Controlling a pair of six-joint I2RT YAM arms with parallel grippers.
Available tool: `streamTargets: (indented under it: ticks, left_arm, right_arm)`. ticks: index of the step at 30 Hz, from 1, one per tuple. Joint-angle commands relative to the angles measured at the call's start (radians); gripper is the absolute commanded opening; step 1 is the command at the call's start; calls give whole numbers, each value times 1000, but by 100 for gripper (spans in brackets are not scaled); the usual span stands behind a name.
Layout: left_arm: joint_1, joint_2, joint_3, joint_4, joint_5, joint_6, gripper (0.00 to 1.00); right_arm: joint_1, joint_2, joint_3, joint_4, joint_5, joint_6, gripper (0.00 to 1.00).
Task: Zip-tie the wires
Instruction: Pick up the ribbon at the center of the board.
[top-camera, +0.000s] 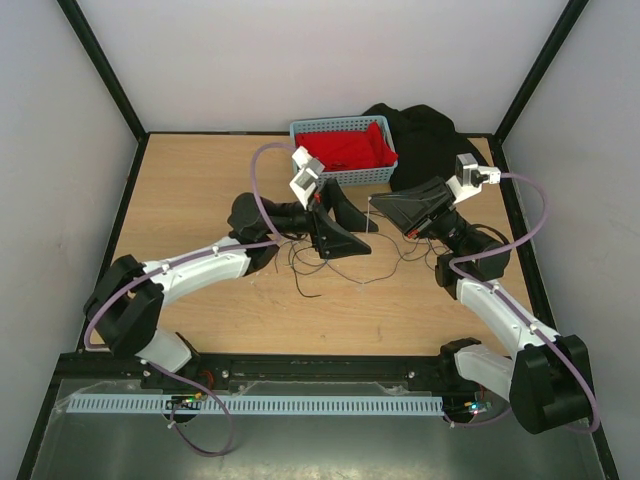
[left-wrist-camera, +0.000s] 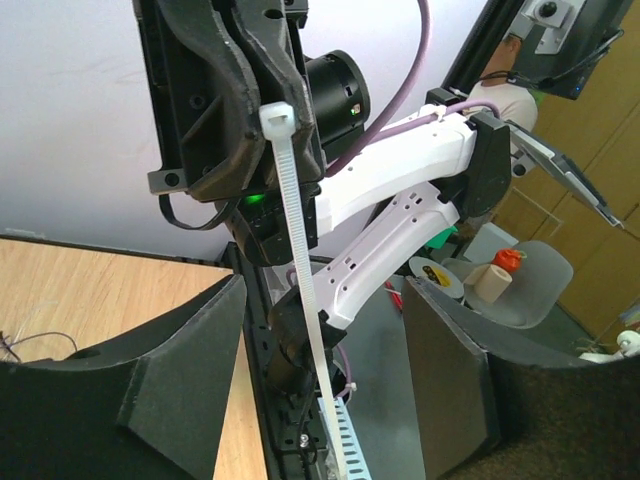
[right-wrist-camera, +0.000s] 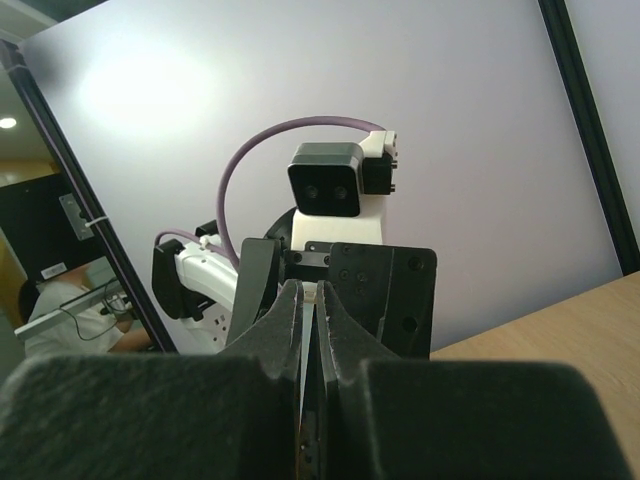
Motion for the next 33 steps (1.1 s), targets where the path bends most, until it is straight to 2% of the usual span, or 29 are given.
streamTargets:
  ticks: [1,6,10,19,26,28,33]
  left_arm:
    - [-21,11,40,70,17,0,62]
    - [-22,11,37,74,17,6,47]
    - [-22,8,31,76,17,8,43]
    - [-22,2,19,79,13,20,21]
    - [-18,-7,0,78,-4,39,1]
    - [-13,-5,-6,78,-18,34,0]
    - [20,8,-35,77,-64,9,0]
  right_arm:
    - [10,-12,7,81,13,-5,0]
    - [11,-15,4,80,16,-11,0]
    - [11,-17,4,78,16,-14,0]
    - [11,-28,2,54,19,-41,0]
    - [11,-52,9,-24,19,-96,0]
    - [10,-61,12,-67,15,-125,0]
    - [11,-115,37,-307,-9,-285,38]
